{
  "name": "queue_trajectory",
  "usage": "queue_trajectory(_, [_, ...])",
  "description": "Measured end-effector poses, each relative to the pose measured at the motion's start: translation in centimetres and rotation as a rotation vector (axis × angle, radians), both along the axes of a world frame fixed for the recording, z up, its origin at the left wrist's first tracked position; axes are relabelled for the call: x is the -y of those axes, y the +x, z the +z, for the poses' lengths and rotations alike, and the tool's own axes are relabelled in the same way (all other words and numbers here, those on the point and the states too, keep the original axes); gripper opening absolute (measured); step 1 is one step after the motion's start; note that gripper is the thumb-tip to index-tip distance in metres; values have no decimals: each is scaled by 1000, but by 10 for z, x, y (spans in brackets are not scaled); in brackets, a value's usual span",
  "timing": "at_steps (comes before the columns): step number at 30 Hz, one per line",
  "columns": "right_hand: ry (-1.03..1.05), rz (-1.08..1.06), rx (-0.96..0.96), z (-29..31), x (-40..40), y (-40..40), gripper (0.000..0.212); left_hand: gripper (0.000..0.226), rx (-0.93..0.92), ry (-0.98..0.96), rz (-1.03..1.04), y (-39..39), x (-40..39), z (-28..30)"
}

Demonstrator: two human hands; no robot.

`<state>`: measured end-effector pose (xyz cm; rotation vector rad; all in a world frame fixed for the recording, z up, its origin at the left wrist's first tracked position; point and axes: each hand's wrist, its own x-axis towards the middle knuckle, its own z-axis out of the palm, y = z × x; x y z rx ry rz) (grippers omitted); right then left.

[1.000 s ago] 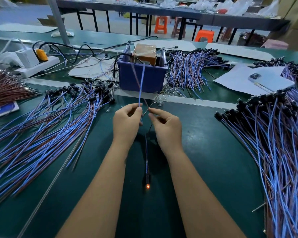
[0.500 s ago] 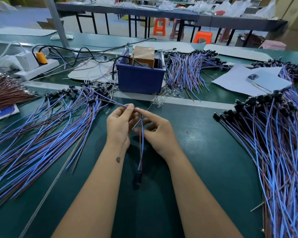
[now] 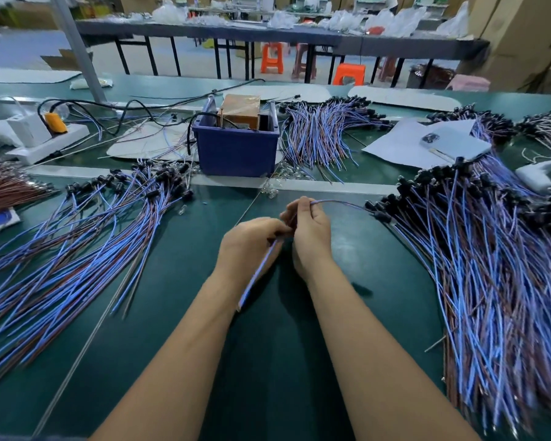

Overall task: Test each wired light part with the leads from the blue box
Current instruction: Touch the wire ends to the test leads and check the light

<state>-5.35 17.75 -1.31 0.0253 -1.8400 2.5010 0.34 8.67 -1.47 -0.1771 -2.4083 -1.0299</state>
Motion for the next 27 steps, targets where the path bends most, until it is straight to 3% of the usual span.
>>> queue_trajectory(2, [87,19,-8,6,-15,-1,32,16,-71,-142,-39,10,-17,1])
queue_trajectory(4, [215,11,-36,16,-36,-5,33,15,-124,-140,-38,13,-38,2])
queue_trajectory(11, [812,-124,-167,68,-140,-16,32,20,-127,272,-209,-1,-128,15])
queue_trajectory(15, [1176,-328,-177,82,-208,-13,32,35,10,274,-410,0,-169,18])
queue_trajectory(18, [1433,-388,-27,70,-239,-7,24,33,148,165,-487,1,-181,14])
queue_trajectory(22, [1505,-399,122,52,-245,-2,20,28,283,37,-493,2,-182,6])
queue_trajectory(27, [1649,-507,125,55,-222,2,41,28,315,133,-427,-1,-156,2])
